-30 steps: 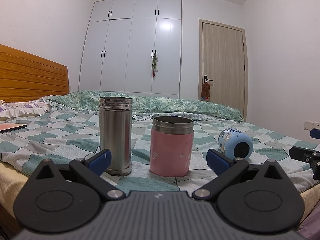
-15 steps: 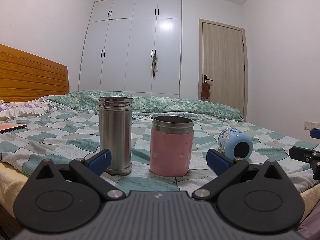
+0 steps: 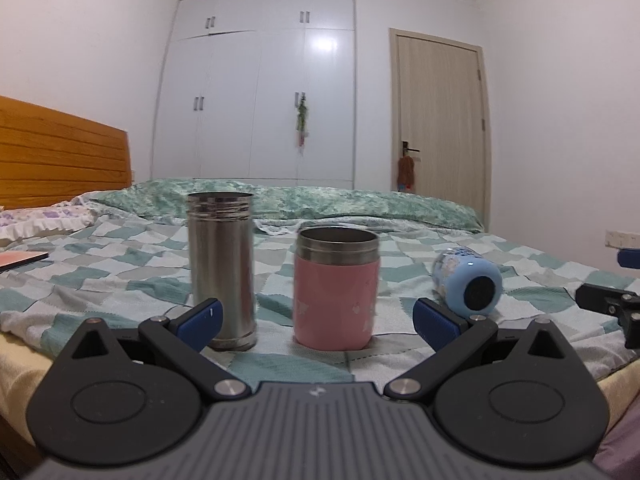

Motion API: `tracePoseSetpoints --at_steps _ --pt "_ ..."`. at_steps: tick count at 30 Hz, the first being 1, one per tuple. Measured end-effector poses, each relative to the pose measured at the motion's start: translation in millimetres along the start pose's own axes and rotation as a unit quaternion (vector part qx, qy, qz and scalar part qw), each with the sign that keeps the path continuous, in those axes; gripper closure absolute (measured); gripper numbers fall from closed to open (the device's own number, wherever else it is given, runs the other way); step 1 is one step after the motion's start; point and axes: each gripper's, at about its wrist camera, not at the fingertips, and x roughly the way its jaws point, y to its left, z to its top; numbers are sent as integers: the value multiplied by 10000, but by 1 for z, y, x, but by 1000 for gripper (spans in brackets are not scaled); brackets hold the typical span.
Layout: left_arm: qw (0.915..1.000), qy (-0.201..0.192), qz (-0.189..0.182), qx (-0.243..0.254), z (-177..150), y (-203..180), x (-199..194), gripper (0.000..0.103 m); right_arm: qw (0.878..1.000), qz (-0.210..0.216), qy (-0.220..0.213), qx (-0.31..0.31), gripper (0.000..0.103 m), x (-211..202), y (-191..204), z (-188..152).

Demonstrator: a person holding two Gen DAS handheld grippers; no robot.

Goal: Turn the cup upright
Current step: 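Move the right tool toward the lying light-blue cup, fingers around its body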

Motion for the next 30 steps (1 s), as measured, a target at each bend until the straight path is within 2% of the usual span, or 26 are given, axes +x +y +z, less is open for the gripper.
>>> tracePoseSetpoints --at_steps 6,10,15,24,30 --pt "9982 90 -536 239 11 -21 14 0 9997 1 159 205 0 8 -13 7" --pt "9928 156 -1070 511 24 -42 30 0 9985 117 362 398 0 20 -28 18" --pt "9847 366 -1489 826 37 -68 64 0 9964 190 573 588 0 38 -46 34" --pt "9618 978 -2087 1474 40 -99 140 0 9904 212 1134 761 0 90 -73 54" --pt "9437 1063 -2538 1835 37 -101 174 0 9842 270 1500 900 0 131 -78 57"
